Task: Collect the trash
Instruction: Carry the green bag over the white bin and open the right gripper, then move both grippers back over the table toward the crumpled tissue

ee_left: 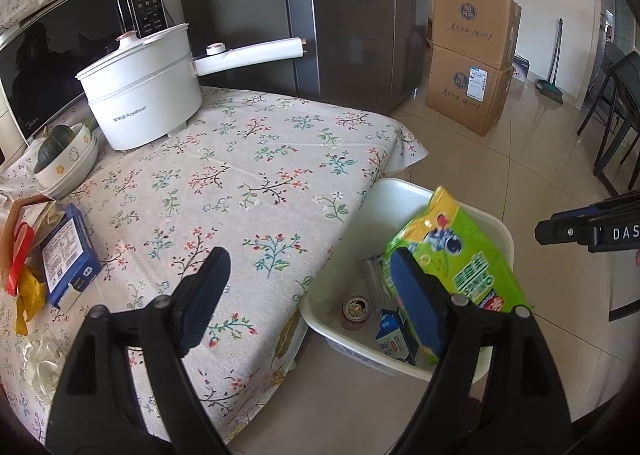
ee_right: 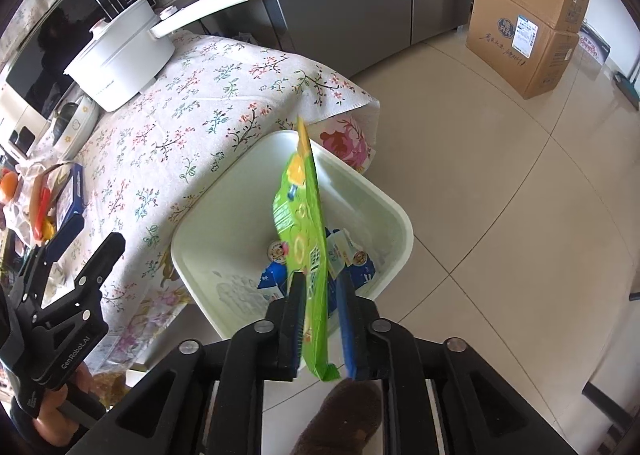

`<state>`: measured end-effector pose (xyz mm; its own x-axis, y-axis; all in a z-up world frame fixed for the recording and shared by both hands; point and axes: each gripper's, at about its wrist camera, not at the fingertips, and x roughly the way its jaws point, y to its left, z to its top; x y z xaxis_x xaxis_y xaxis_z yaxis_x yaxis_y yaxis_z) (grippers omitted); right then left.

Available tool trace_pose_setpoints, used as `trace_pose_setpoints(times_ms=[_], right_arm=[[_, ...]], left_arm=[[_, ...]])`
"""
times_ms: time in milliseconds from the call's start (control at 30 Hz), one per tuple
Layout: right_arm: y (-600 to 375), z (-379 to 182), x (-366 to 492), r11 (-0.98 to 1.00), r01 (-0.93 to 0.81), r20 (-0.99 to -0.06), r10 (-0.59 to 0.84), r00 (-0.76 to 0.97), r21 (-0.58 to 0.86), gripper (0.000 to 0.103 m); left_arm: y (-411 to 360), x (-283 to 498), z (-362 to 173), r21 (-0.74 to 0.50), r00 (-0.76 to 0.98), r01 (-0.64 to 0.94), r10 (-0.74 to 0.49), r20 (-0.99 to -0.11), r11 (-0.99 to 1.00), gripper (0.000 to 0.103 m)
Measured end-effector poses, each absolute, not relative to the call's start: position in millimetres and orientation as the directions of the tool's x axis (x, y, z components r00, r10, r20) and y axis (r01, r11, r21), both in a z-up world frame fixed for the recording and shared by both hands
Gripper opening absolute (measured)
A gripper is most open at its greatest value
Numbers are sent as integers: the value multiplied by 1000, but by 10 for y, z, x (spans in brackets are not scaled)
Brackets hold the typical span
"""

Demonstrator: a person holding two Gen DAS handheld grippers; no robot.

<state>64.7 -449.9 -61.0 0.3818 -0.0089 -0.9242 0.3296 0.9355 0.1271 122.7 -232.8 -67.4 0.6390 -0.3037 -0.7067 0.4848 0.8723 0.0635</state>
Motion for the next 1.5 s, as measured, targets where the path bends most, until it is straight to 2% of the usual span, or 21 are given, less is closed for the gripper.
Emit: trace_pose_setpoints(times_ms=[67, 100, 467, 967, 1500], right_arm=[[-4491, -585, 662, 935, 334, -918, -22, 395, 122, 51], [-4479, -570, 671, 935, 333, -915, -28, 402, 118, 55], [-4278, -433, 813, 953, 298, -891, -83, 446, 61, 68], [-3585, -320, 1247, 982, 184, -854, -65, 516, 37, 75], [-2817, -344, 1724, 993, 87, -836, 18, 548, 79, 78]], left_arm=[[-2265, 1243, -666, 63, 640, 475, -295, -709, 878, 84], [-2231, 1251, -662, 65, 642, 468, -289, -711, 881, 84], [-1730, 1390, -605, 81, 663, 387, -216, -717, 919, 87], [-970, 1513, -503, 87, 698, 259, -124, -706, 962, 88], [-126, 1657, -470, 93, 706, 115, -16, -708, 989, 88]])
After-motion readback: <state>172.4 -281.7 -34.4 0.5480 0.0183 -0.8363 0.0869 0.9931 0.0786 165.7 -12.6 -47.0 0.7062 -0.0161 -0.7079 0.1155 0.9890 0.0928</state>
